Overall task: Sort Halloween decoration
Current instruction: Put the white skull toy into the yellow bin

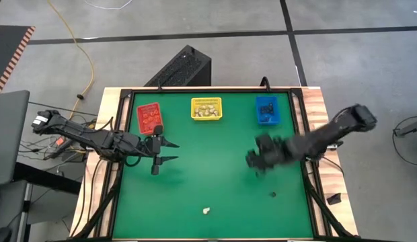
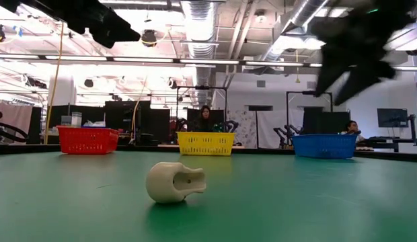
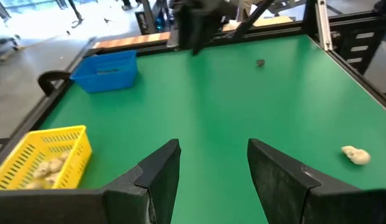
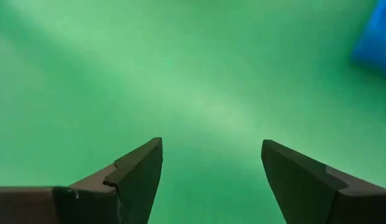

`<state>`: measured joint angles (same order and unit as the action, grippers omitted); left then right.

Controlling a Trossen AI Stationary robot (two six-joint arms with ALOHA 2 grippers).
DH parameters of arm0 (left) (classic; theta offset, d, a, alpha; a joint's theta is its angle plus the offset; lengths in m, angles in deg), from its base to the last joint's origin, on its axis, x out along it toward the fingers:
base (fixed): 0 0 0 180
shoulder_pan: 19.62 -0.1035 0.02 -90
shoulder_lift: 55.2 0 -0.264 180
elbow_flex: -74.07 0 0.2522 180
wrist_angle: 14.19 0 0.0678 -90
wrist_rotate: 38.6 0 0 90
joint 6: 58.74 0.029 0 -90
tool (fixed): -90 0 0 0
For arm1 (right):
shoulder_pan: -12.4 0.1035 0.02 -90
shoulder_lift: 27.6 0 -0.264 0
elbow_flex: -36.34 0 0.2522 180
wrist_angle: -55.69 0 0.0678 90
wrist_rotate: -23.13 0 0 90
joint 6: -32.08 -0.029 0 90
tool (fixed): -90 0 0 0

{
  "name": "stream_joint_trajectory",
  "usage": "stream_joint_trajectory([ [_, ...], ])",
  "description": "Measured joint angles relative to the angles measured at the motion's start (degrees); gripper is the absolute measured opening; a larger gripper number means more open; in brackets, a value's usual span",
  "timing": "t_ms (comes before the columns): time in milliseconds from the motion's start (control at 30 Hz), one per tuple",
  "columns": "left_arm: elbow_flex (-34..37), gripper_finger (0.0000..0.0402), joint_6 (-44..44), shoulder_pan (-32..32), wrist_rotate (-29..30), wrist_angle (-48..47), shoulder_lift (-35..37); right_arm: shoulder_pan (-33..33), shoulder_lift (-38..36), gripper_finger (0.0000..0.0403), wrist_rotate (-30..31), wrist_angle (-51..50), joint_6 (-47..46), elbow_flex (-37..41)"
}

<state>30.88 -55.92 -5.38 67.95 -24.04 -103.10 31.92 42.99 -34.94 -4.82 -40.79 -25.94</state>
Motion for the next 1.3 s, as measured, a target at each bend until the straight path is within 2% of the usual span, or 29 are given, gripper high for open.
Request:
stream_joint_trajectory([
  [67,0.0,0.0177,-0.66,0.02,-0.93,-0.28,0.0,9.96,3.64,0.0302,5.75,-0.39,-13.7,0.04],
  [167,0.0,0.0177,-1.05,0.02,-1.79,-0.17,0.0,20.75,9.6,0.0302,9.46,-0.98,-31.53,-0.01],
  [267,0.02,0.0177,-1.01,0.0,-1.72,0.19,0.0,27.43,15.94,0.0302,9.23,-1.63,-42.75,-0.55],
  [367,0.02,0.0177,-0.97,0.0,-1.56,1.06,0.0,31.34,22.31,0.0302,6.63,-4.41,-48.55,-3.89],
  [533,0.02,0.0177,-0.36,0.0,0.44,2.22,0.0,34.49,32.79,0.0302,-0.7,-19.14,-52.22,-15.18],
  [633,0.02,0.0177,-0.38,0.0,0.71,2.15,-0.02,35.83,39.21,0.0302,-1.92,-26.07,-54.36,-22.24],
  [833,0.02,0.0177,-1.04,0.0,0.68,1.3,-0.02,36.48,50.85,0.0302,-4.04,-28.84,-55.22,-30.49],
  [967,0.02,0.0177,-2.22,0.0,0.71,0.97,-0.02,37.25,56.32,0.0301,-3.05,-29.87,-56.08,-33.59],
  [1133,0.02,0.0177,-2.63,-0.01,0.83,1.09,0.0,38.11,58.66,0.0301,-3.1,-32.32,-56.02,-34.88],
  [1300,0.02,0.0177,-2.65,-0.11,3.0,2.08,-0.01,38.35,54.19,0.0301,-0.36,-40.05,-54.51,-34.36],
])
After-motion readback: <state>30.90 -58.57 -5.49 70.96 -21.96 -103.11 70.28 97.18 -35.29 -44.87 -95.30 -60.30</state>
